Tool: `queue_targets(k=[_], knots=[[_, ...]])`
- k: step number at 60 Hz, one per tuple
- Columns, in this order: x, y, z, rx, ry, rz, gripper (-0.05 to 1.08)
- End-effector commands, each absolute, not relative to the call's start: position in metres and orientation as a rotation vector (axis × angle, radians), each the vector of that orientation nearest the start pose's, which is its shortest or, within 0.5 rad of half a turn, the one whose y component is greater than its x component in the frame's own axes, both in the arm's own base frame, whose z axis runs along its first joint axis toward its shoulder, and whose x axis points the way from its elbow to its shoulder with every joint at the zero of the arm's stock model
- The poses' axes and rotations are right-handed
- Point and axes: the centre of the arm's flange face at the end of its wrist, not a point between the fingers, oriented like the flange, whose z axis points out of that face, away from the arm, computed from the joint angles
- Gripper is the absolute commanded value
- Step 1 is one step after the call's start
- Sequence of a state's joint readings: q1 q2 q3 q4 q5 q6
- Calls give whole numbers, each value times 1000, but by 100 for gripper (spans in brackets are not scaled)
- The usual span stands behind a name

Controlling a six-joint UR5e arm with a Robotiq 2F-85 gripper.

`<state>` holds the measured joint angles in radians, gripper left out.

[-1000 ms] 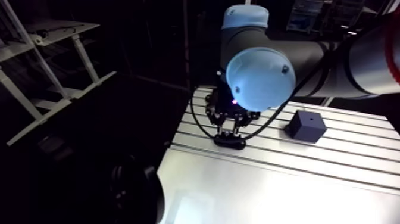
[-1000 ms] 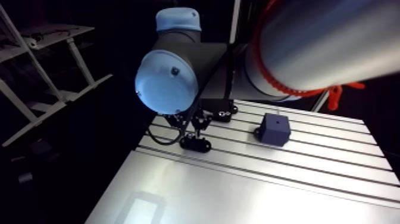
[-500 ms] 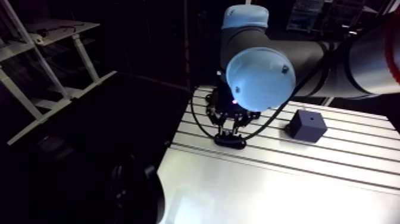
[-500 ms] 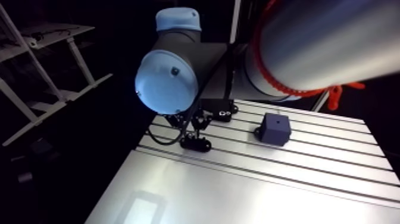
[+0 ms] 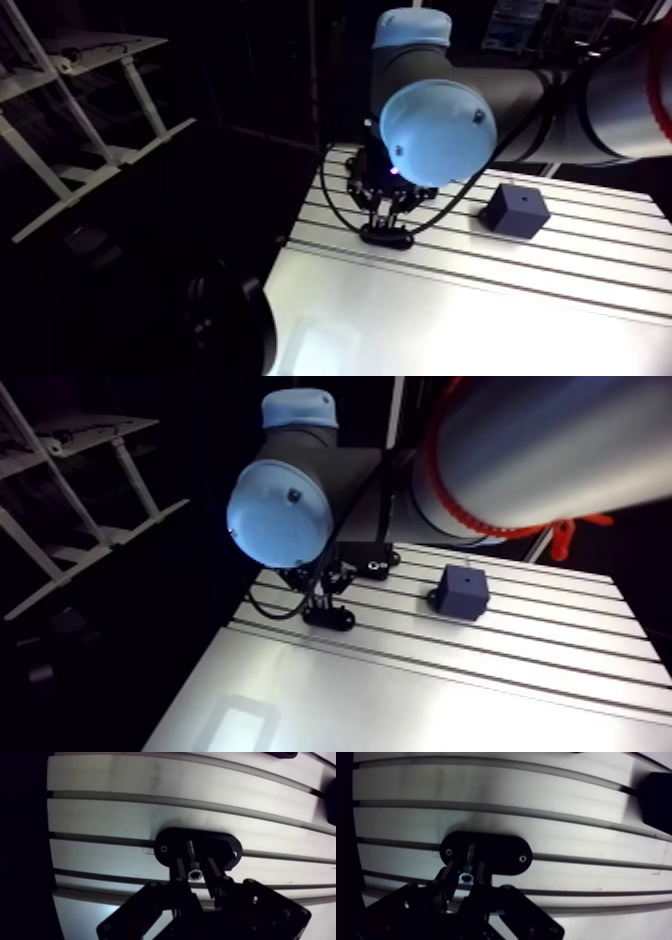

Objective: Pick up the M10 bolt and insert it into the hole until fully seated.

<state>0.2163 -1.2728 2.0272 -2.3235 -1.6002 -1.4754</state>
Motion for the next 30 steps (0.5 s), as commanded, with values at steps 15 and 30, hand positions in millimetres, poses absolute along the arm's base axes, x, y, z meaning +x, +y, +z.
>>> queue_targets(k=[15,30], knots=[[-471,-237,201,-194,3139,42,73],[-472,-239,202,-194,3139,35,78]])
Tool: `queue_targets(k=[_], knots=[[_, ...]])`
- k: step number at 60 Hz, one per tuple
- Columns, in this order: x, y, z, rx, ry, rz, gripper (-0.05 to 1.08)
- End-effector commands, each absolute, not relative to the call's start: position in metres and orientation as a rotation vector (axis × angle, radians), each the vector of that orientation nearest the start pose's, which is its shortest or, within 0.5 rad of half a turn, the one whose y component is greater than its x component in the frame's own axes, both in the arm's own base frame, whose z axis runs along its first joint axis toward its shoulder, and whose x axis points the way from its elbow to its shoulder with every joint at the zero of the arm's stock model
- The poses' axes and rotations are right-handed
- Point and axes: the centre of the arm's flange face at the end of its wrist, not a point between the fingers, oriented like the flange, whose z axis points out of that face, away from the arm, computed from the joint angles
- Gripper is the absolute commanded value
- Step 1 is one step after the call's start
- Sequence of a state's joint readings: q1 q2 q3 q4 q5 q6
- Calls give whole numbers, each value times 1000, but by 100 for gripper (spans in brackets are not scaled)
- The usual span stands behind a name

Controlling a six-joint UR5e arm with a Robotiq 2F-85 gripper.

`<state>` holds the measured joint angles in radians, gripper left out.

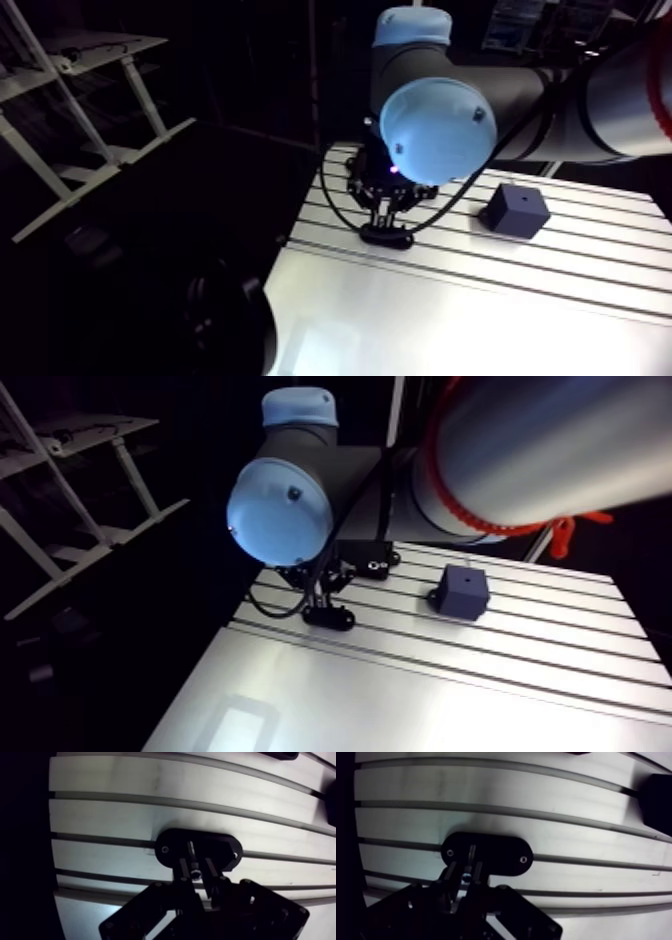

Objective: Pick up the M10 bolt and insert it into the hole until fully seated.

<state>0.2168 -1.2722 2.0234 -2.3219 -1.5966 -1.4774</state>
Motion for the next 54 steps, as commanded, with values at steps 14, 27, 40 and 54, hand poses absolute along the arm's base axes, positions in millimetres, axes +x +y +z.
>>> queue_targets(k=[14,27,40,54], knots=[[-478,-239,211,-197,3156,28,85],[-486,-241,233,-218,3182,29,89],[-489,-240,266,-252,3229,25,95],[-490,-240,298,-300,3212,35,105]])
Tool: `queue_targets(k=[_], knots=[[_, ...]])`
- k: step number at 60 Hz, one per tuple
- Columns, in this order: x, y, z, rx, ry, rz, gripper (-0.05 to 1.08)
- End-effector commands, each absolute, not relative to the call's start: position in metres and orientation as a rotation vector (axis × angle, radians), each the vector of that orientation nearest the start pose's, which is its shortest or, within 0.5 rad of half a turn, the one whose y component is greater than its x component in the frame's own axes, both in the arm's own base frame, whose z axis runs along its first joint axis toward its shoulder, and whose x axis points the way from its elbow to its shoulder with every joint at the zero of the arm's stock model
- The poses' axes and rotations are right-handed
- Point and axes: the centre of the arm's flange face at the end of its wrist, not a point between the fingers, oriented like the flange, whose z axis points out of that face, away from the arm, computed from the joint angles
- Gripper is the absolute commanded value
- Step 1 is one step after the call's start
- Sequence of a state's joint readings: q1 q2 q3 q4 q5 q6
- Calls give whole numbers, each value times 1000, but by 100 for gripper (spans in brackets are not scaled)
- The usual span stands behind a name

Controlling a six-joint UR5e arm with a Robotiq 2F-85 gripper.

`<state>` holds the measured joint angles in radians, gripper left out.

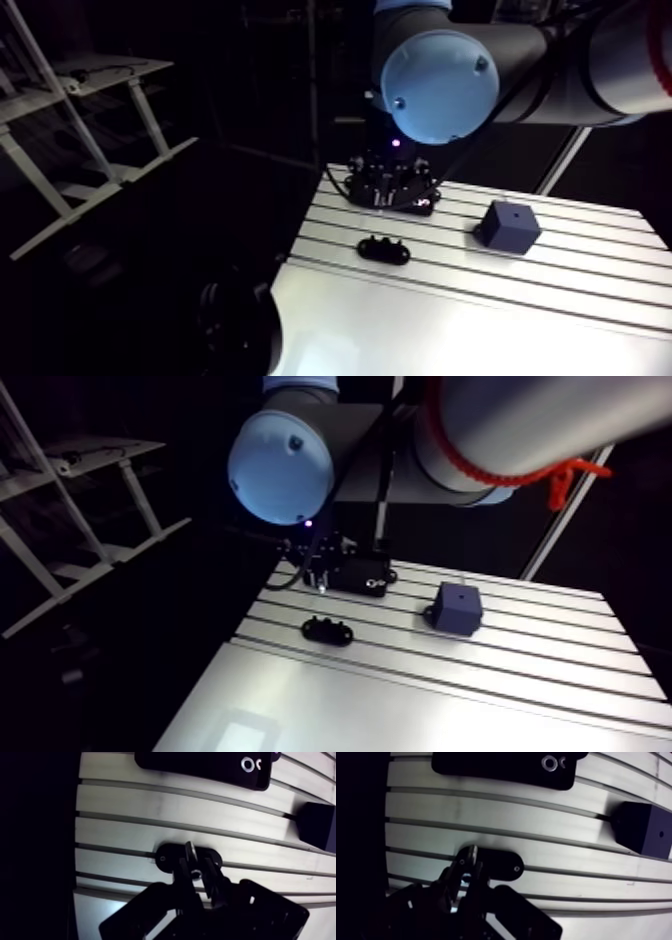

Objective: Pick up the M10 bolt and insert it into the hole until fully seated.

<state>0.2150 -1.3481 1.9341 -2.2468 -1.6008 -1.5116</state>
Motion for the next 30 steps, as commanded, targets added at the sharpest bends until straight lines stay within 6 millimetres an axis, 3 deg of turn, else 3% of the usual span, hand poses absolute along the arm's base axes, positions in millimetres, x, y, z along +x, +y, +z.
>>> queue_targets(k=[1,6,16,28,30], knots=[[-489,-240,301,-335,3194,38,107],[-489,-235,316,-379,3165,42,108],[-495,-217,329,-326,3094,50,108],[-518,-189,359,-232,3041,30,108],[-529,-175,372,-189,3030,21,108]])
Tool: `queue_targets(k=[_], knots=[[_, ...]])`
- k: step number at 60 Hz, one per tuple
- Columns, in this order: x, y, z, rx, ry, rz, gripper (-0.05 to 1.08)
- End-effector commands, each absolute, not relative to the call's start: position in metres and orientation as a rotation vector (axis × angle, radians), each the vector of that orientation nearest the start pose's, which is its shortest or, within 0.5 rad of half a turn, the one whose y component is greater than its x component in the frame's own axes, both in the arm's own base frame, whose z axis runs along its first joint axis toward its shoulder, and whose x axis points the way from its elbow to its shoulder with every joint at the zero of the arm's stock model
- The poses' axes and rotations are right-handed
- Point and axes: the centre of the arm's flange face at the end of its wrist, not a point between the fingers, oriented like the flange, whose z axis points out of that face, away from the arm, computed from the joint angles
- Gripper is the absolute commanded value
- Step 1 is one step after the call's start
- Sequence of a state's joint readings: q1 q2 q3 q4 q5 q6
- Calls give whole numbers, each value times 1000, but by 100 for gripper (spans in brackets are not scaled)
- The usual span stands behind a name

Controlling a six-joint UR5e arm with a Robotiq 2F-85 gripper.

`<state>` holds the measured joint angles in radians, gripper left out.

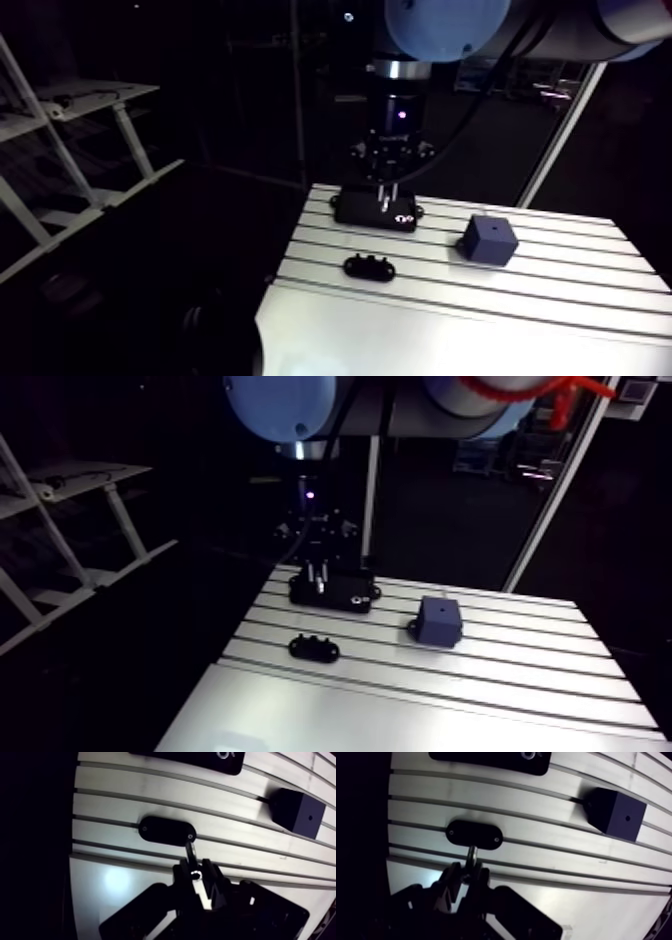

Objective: Pick up the M10 bolt and insert it into the hole until fully seated.

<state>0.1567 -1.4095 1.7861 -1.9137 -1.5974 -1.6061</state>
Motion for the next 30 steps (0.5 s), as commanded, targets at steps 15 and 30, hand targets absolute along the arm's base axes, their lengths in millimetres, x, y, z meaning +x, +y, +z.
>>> queue_targets(k=[15,30], knots=[[-578,-122,396,-94,2997,0,108],[-615,-77,392,-28,2985,-7,108]])
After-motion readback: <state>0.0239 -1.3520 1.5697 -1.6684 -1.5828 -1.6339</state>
